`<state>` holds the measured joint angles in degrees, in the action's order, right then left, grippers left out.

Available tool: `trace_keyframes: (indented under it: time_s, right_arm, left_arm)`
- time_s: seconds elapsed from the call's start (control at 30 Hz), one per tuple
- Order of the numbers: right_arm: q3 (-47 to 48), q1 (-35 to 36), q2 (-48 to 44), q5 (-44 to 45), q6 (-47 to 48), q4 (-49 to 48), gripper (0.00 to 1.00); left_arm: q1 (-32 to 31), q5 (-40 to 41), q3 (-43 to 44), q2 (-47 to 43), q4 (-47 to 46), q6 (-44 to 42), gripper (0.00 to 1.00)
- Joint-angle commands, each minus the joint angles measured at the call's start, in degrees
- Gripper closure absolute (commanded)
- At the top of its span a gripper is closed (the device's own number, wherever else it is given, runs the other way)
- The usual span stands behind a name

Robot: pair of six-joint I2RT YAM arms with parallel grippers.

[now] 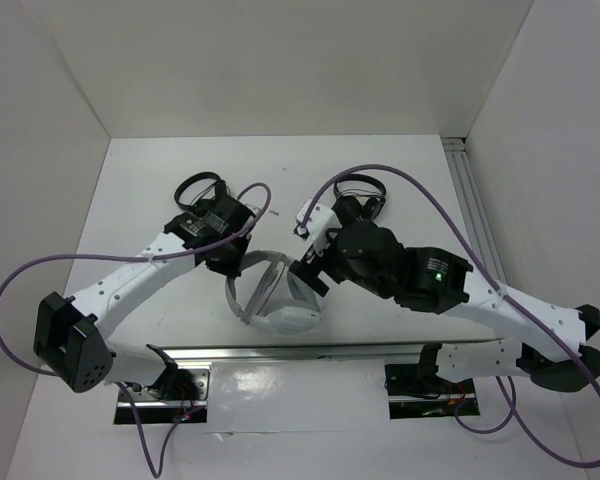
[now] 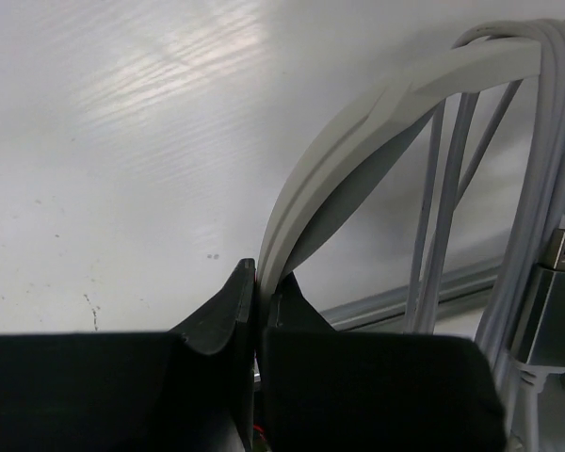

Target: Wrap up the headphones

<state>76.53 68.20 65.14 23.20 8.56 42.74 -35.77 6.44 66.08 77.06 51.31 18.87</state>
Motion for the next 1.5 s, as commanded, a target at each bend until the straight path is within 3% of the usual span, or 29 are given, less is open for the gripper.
trace_keyframes:
  time_s: [0.0,0.17,0.37,0.6,0.83,0.93,1.0,1.03,1.17,1.4,1.43,1.47]
  right_arm:
    - [1.3,-0.3,-2.2,0.4,-1.0,-7.5,0.0]
    - [-2.0,-0.3,-4.0,2.0,-2.4,-10.0,0.0]
    - [-5.3,-0.3,-6.1,-0.4,-2.9,-11.7,0.0]
    - [-7.2,-0.3,-6.6,-1.8,-1.9,-12.2,0.0]
    - [-7.2,-0.3,-7.8,-5.3,-1.3,-12.2,0.0]
    - [-7.2,-0.3,-8.4,-6.1,-1.3,-12.2,0.0]
    - [-7.2,-0.3,-8.4,-6.6,-1.3,-12.2,0.0]
    - [-7.2,-0.3,-8.4,-6.6,-1.3,-12.2,0.0]
    - [-7.7,-0.3,-8.4,-6.1,-1.3,-12.2,0.0]
    - [-6.7,-0.3,-7.2,-7.4,-2.0,-12.2,0.0]
    - [-6.7,-0.3,-7.2,-7.4,-2.1,-12.2,0.0]
    - [-6.7,-0.3,-7.2,-7.4,-3.4,-13.4,0.0]
  left_arm:
    - [3.2,0.9,0.1,0.0,-3.2,3.3,1.0]
    - [11.3,0.4,-4.6,0.0,-7.7,4.9,1.0]
    - [29.0,-1.0,-8.0,0.1,-11.8,4.1,1.0]
    - [41.3,-0.9,-13.7,-2.5,-14.9,2.8,1.0]
    - [47.6,6.4,-14.3,-1.4,-14.4,6.2,1.0]
    - [47.6,4.5,-14.3,2.9,-14.4,5.6,1.0]
    - [47.6,3.2,-14.3,4.1,-14.4,5.6,0.92]
    - [47.6,4.4,-14.3,4.1,-13.8,6.3,0.76]
    - [47.6,5.7,-14.3,1.3,-13.8,7.1,0.5]
    - [46.5,10.7,-14.3,-7.0,-11.8,10.7,0.4]
    - [46.5,10.7,-14.3,-9.1,-11.8,10.7,0.37]
    - [46.5,9.7,-14.3,-13.1,-11.8,10.7,0.24]
